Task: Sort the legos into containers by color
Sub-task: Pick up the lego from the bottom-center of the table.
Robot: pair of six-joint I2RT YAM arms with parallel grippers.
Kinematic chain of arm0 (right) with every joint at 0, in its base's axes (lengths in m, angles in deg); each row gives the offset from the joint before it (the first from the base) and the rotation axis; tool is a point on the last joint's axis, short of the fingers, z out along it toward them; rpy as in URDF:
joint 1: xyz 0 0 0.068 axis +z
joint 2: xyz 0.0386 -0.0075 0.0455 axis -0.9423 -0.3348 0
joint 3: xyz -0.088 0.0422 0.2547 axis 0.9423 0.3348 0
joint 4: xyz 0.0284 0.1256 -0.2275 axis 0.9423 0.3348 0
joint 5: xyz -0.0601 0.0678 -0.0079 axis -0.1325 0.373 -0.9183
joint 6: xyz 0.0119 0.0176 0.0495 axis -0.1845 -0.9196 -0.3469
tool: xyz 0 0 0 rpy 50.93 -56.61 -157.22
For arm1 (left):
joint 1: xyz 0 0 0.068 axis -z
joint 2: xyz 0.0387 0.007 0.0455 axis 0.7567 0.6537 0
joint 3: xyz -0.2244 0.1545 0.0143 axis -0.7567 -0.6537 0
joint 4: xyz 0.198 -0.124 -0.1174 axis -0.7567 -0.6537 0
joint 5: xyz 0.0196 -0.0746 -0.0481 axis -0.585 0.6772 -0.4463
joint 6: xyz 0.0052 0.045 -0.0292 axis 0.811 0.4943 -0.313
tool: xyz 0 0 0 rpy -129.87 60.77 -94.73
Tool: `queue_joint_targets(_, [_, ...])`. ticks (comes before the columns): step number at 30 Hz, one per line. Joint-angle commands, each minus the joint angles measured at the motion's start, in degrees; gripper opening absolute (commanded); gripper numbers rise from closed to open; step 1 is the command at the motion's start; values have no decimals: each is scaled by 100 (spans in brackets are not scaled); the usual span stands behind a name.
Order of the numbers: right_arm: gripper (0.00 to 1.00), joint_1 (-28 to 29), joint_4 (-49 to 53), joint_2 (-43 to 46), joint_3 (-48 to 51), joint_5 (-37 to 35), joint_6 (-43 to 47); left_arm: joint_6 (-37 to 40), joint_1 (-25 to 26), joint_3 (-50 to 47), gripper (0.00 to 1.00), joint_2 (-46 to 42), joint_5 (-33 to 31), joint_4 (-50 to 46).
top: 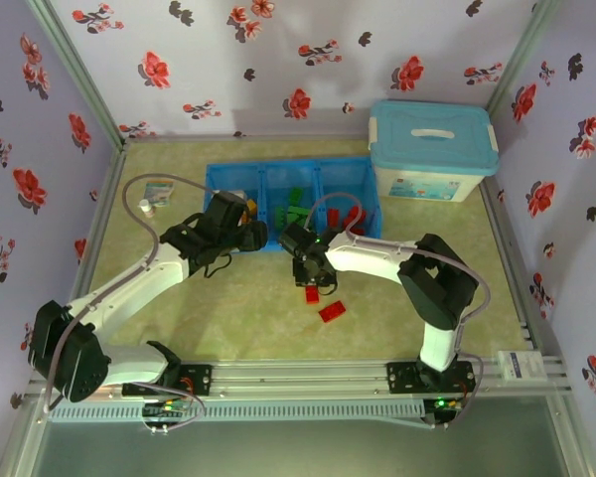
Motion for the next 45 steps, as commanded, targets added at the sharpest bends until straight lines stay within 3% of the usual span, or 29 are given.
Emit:
queue_joint_targets(1, [40,41,341,51,-43,-176,95,-40,36,-104,69,-152,-172,-20])
queue_joint_targets(7, [50,177,341,126,142,-151,45,-72,32,-208,69,-184,-173,-3])
queue_joint_targets(12, [49,316,282,48,240,-100,-63,-116,34,-254,69,-237,-172,7])
queue_joint_targets(14, [47,342,222,12,270,-55,-81,-122,36,-263,70,-244,-170,7])
queue_joint_targets(20, [30,356,410,72,44,-258,-25,-119,30,-263,69,-267,-173,3])
queue_joint_targets(26, [26,277,869,300,-321,-610,308,-71,30,-284,69,-316,-190,-28])
queue_joint_targets(30, [26,-65,1084,625,-352,-682,591,-82,34,-397,70,-402,-190,-22])
queue_joint_targets(38, [27,-1335,1296,1432,-292,-726,1212,-167,292,-665,70,-620,-215,63])
queue_joint_targets(45, [28,-2151,1233,1123,-839,-311,1618,-218,741,-729,70,-570,-283,244])
